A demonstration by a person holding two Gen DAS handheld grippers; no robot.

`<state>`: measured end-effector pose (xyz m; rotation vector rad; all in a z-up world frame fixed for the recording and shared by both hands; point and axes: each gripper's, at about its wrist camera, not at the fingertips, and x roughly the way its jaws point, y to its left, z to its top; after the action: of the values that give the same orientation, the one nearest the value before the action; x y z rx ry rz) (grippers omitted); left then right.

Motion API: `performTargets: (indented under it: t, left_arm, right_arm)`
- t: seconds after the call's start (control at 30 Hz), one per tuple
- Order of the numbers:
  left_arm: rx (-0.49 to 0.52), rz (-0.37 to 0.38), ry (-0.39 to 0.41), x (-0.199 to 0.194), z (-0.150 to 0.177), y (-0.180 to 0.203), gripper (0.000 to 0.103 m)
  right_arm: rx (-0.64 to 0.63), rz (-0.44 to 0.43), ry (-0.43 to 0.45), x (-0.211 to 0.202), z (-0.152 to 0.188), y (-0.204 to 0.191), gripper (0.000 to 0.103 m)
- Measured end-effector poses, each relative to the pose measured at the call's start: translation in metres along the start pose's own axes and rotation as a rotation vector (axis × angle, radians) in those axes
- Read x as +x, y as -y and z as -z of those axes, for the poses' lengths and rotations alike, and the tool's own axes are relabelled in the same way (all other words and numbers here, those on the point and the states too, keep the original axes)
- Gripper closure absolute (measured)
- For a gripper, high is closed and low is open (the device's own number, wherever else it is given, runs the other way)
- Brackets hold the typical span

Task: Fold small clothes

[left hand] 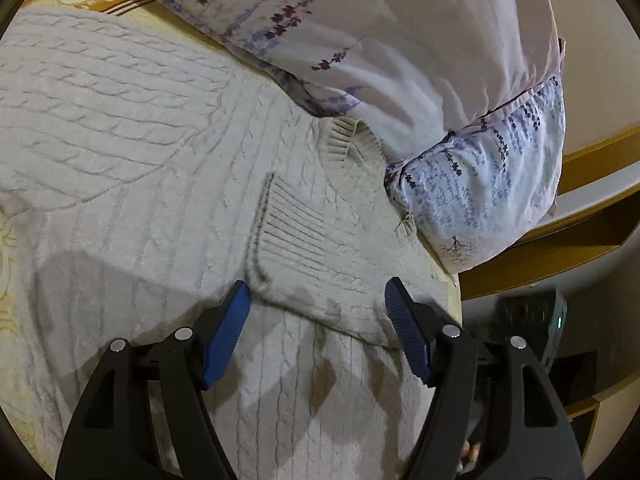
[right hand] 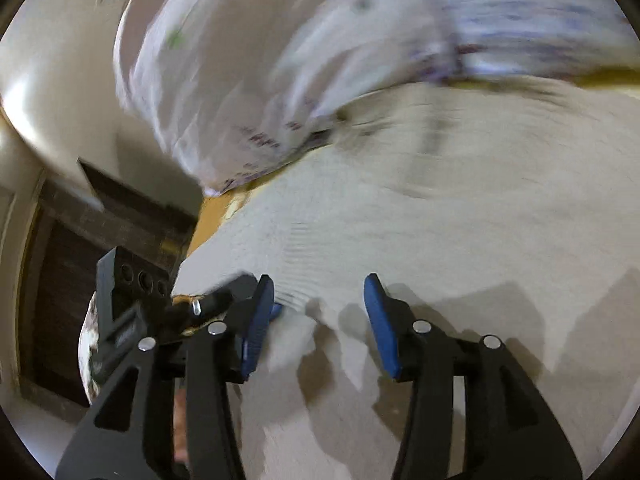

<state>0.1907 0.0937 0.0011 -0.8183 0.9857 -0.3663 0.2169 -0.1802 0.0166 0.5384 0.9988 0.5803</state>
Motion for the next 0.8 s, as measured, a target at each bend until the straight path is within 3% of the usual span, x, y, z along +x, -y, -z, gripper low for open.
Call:
performTargets:
  t: [0.07,0.2,0.3,0.37,0.43,0.5,0.57,0.67,0.8]
  left_arm:
    - [0.01,-0.007,-0.002,0.004,-0.001,0.004,0.033]
    - [0.009,-0.029,-0.004,0.012,-0.005,0.006,0.039]
    - [0.019,-0.057,0.003,0.016,-0.008,0.007,0.05]
    - [0.031,-0.078,0.007,0.019,-0.011,0.007,0.061]
    - [0.048,-0.089,0.008,0.024,-0.014,0.007,0.085]
    - [0.075,-0.121,0.008,0.03,-0.019,0.01,0.095]
    - [0.118,-0.128,0.031,0.028,-0.024,0.016,0.095]
    - [0.175,-0.133,0.077,0.015,-0.027,0.022,0.095]
    - [0.166,-0.19,0.063,0.014,-0.025,0.01,0.095]
  right_arm:
    - [0.055,0.082,0.084,-0.035,0.013,0.021,0.056]
    - [0.301,0.218,0.256,-0.106,0.044,0.086,0.056]
    - [0.466,0.233,0.339,-0.132,0.055,0.131,0.058]
    - [0.529,0.194,0.377,-0.133,0.055,0.146,0.072]
    - [0.541,0.193,0.441,-0.134,0.048,0.152,0.073]
    - [0.53,0.2,0.481,-0.132,0.044,0.15,0.09]
    - [0.512,0.165,0.54,-0.138,0.049,0.143,0.095]
    - [0.45,0.208,0.598,-0.148,0.058,0.13,0.096]
    - [0.476,0.286,0.53,-0.136,0.063,0.136,0.096]
